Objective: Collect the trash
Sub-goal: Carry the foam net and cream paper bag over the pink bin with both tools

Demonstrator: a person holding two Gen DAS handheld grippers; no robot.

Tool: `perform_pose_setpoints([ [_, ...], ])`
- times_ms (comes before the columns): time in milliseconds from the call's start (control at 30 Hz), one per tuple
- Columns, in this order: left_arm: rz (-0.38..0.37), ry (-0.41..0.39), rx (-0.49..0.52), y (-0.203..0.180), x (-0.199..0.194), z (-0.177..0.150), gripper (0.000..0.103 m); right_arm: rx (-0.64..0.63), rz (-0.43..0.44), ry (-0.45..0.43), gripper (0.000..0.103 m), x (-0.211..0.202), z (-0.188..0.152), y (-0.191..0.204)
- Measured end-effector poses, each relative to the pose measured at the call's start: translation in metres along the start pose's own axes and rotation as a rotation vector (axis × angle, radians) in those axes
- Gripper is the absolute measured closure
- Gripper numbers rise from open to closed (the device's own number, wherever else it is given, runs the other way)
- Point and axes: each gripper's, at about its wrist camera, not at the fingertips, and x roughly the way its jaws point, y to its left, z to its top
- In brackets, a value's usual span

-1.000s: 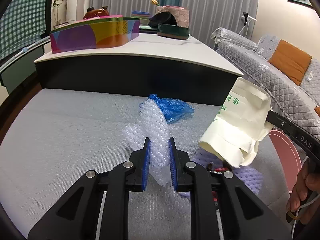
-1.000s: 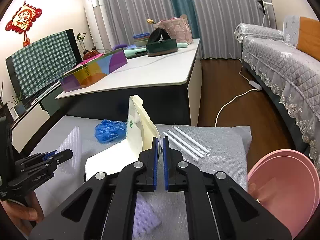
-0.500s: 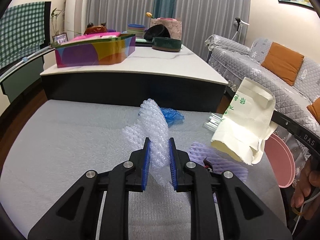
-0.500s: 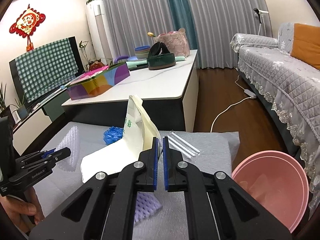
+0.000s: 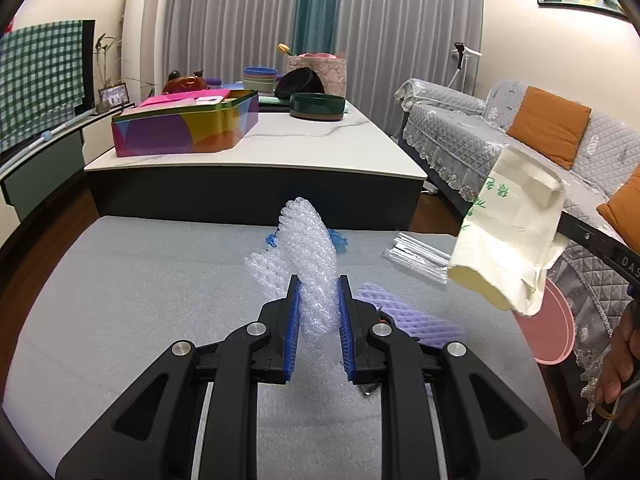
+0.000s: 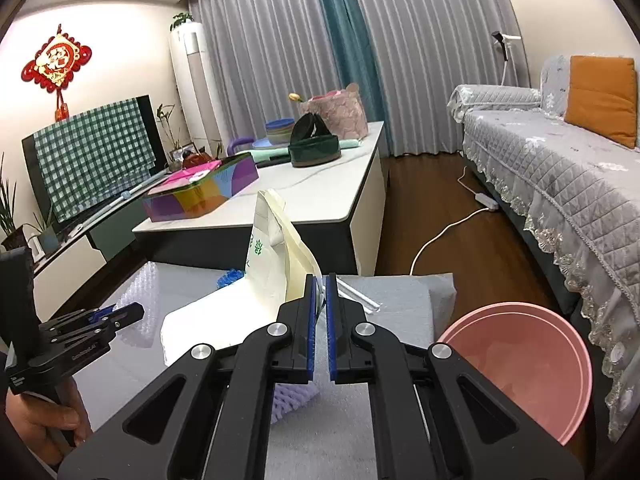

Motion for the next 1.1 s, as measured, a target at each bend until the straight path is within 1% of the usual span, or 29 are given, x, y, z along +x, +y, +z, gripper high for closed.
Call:
perform_pose_setpoints([
  [200, -0.010, -0.008, 0.011, -0.004, -0.009, -0.002, 0.086, -0.001, -0.007, -0.030, 0.098, -0.025, 0.001, -0.001],
  [400, -0.030, -0.005, 0.035, -0.017, -0.014, -0.008, 0.086, -0.008, -0.025, -0.042, 0.098, -0.044, -0.004, -0.005],
  [733, -0.071, -0.013, 0.071, -0.038, -0.016, -0.012, 0.086, 0.001, -0.054, -0.062, 0.098, -0.055, -0.003, -0.018],
  [1100, -0.102, -0.014, 0.093, -0.061, -0.008, -0.010, 0.086, 0.003, -0.130, -0.071, 0.098, -0.062, -0.003, -0.043],
])
